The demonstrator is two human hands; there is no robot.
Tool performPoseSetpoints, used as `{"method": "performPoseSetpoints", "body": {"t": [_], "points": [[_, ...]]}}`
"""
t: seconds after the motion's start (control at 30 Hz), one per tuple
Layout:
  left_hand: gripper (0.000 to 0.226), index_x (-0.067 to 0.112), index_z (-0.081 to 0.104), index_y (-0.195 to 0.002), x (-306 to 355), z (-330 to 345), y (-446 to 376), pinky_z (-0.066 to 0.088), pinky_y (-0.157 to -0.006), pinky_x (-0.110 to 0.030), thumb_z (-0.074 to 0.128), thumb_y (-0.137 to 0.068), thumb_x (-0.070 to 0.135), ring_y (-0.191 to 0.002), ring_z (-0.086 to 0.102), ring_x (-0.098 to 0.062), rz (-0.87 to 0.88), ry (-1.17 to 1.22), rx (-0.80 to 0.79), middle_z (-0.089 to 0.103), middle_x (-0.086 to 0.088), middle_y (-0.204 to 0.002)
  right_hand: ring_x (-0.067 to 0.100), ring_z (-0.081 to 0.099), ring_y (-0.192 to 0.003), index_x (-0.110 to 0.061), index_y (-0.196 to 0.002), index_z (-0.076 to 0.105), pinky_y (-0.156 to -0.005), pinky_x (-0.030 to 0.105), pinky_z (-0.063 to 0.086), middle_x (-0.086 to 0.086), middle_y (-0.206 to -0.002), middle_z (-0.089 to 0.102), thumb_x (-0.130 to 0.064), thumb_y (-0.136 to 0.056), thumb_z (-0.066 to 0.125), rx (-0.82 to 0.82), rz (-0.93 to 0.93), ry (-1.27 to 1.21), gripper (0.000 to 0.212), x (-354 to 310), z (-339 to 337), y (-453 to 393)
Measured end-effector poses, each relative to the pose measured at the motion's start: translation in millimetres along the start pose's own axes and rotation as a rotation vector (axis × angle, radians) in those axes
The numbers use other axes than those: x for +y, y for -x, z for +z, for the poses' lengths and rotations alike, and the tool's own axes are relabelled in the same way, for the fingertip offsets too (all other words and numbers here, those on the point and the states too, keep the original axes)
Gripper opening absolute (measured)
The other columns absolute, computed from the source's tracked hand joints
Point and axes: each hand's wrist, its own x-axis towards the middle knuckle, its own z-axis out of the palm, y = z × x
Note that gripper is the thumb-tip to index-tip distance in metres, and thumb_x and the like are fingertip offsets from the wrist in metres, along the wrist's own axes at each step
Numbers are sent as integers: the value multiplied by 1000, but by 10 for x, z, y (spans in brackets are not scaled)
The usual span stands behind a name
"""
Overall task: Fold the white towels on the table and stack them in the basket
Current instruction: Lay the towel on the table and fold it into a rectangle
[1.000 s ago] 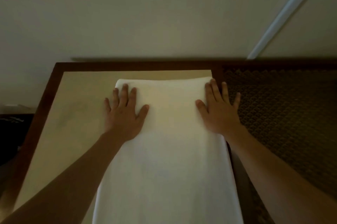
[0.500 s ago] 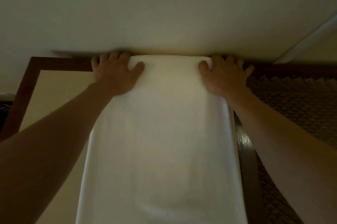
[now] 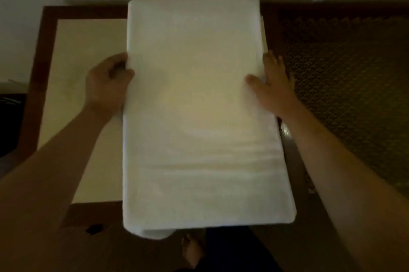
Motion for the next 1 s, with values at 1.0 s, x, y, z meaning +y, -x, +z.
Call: {"method": "performPoseSetpoints", "body": {"t": [1.0], "points": [[36,18,61,-136,-837,-305,3265,51,-100,-44,51,-106,36,-121,62,-22,-611,646,-187,68,-2,-131,12,69,-89,-14,-97,69,-78,27,54,0,-92,72,-29,-95,72,319,200,-714,15,840,769,3287]]}}
